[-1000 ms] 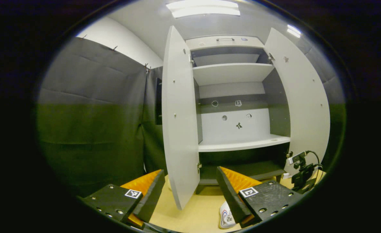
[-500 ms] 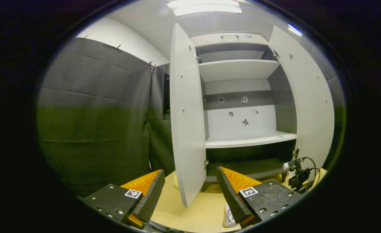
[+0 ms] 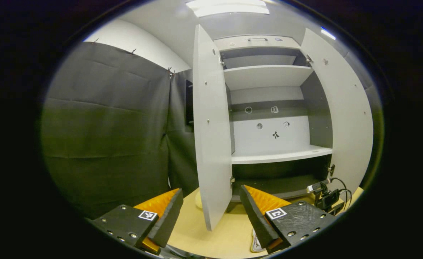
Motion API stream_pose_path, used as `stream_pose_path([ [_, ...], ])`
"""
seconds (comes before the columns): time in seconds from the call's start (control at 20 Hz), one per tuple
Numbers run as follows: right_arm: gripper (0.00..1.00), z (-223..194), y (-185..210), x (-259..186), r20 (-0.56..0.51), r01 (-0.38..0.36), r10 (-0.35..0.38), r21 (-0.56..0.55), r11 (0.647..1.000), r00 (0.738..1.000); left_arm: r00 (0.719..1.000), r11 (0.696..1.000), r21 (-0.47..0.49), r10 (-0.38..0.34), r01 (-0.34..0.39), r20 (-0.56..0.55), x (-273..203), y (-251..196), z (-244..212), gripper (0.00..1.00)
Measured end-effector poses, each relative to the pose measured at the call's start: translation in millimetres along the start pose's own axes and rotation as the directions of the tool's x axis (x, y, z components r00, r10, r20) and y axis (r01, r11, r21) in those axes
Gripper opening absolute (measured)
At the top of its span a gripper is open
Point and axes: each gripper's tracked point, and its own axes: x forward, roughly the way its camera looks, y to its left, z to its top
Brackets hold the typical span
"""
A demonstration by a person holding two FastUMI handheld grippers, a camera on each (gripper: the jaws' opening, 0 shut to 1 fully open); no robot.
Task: Grab one shoe with the right hand and put it into the shoe cabinet, grab the other shoe with the left hand and put it into the shoe cabinet; then close the right door with the right hand and the left door with the left hand.
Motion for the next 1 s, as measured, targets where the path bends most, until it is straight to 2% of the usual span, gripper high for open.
stream_pose_path([
  [0.05, 0.67, 0, -6, 1, 0.001, 0.023, -0.023, 0.022, 0.999, 1.000, 1.000, 1.000, 0.000, 0.002, -0.002, -0.002, 0, 0, -1, 0.94],
  [0.1, 0.47, 0, -4, -1, -0.006, 0.019, -0.018, 0.055, 0.998, 1.000, 1.000, 1.000, -0.001, 0.002, -0.002, -0.001, 0, 1, 0, 0.94],
  [0.15, 0.33, 1, -4, -2, -0.014, 0.013, -0.012, 0.072, 0.997, 1.000, 1.000, 1.000, -0.001, 0.002, -0.002, -0.001, 0, 1, 0, 0.93],
  [0.2, 0.38, 0, -6, -1, -0.025, 0.018, -0.016, 0.075, 0.997, 1.000, 1.000, 1.000, -0.002, 0.001, -0.001, -0.006, 0, 0, -1, 0.94],
  [0.25, 0.37, 2, -10, -5, -0.022, 0.016, -0.014, 0.081, 0.997, 1.000, 1.000, 1.000, -0.003, -0.001, 0.001, -0.008, 1, 0, -2, 0.94],
  [0.3, 0.22, 2, -7, -4, -0.022, 0.020, -0.018, 0.080, 0.997, 1.000, 1.000, 1.000, -0.004, -0.002, 0.002, -0.005, 1, 0, 0, 0.94],
  [0.35, 0.22, 2, -8, -3, -0.019, 0.023, -0.022, 0.064, 0.998, 1.000, 1.000, 1.000, -0.004, -0.004, 0.004, -0.002, 0, 0, 1, 0.94],
  [0.6, 0.02, 4, -6, -5, 0.011, 0.008, -0.009, 0.091, 0.996, 1.000, 1.000, 1.000, -0.002, -0.026, 0.026, -0.001, 0, -5, 2, 0.94],
  [0.75, 0.02, 9, -10, -13, 0.042, 0.006, -0.010, 0.099, 0.995, 0.999, 0.999, 0.999, -0.001, -0.038, 0.038, 0.005, -1, -8, 3, 0.92],
  [1.0, 0.02, 22, -13, -34, 0.093, -0.026, 0.014, 0.128, 0.991, 0.996, 0.999, 0.999, -0.016, -0.050, 0.051, 0.020, 0, -14, 9, 0.94],
])
